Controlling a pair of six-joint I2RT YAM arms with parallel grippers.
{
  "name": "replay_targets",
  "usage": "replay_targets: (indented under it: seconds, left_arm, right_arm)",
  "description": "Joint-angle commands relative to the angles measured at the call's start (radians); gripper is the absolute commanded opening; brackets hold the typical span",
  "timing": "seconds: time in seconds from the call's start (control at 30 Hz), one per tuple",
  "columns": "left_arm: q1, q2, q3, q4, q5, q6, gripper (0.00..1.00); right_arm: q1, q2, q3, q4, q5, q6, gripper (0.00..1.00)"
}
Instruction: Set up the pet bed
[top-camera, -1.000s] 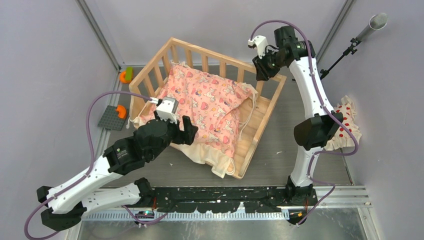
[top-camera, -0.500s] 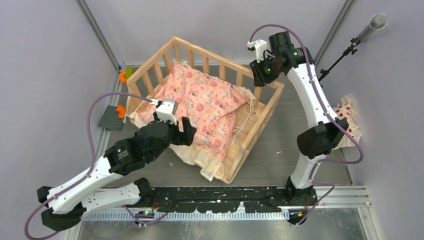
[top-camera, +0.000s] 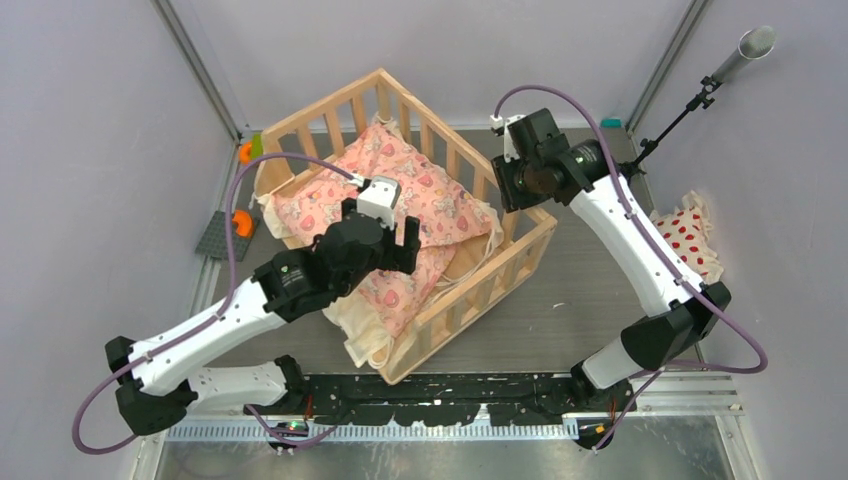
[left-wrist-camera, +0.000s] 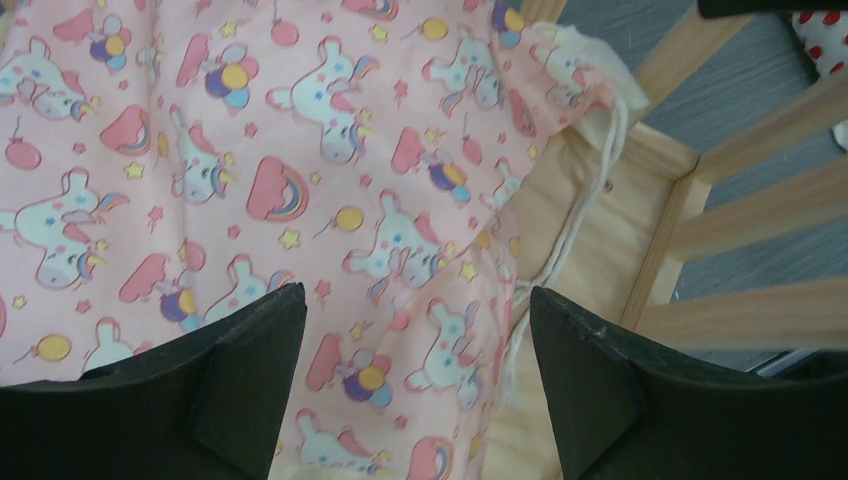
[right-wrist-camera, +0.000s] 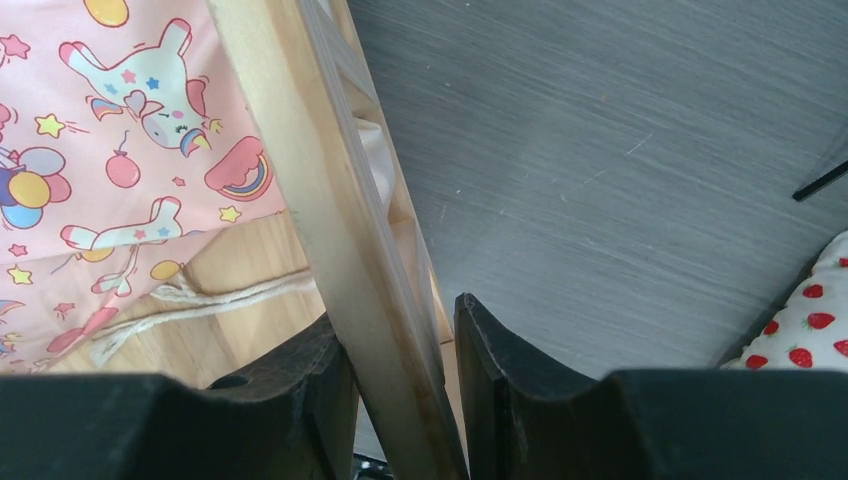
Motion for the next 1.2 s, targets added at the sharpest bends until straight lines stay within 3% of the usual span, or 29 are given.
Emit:
replay_targets:
  seconds: [0.0,0.1,0.23,0.43,0.6,0.8,1.17]
  left_arm:
    - [0.046,0.077,0.13,0.05,0.034,0.049,0.84]
    - [0.125,0.138,0.188,0.04,0.173,0.023,0.84]
    - [0.142,0.194,0.198,0.106,0.319,0.031,0.82]
    - [0.142,0.3,0.173,0.201,0.468,0.066,0.76]
    - [0.142,0.364,0.213,0.199,0.495,0.075,0.73]
    - [0.148,0.379,0.23,0.222,0.492,0.12,0.75]
    - [0.218,0.486,0.263,0.301,0.611,0.159,0.76]
  right_arm:
    - [0.06,-0.059,-0.002,0.137,0.214,0.257,0.01]
    - [0.078,-0.096,-0.051,0.176,0.236,0.32,0.01]
    - [0.099,-0.104,-0.07,0.188,0.26,0.389,0.0]
    - [0.102,-0.098,-0.055,0.201,0.388,0.47,0.0]
    - [0.068,-0.178,-0.099,0.21,0.466,0.439,0.0]
    - [0.001,-0.254,-0.191,0.278,0.352,0.369,0.0]
    - [0.0,-0.069,-0.034,0.405,0.178,0.322,0.01]
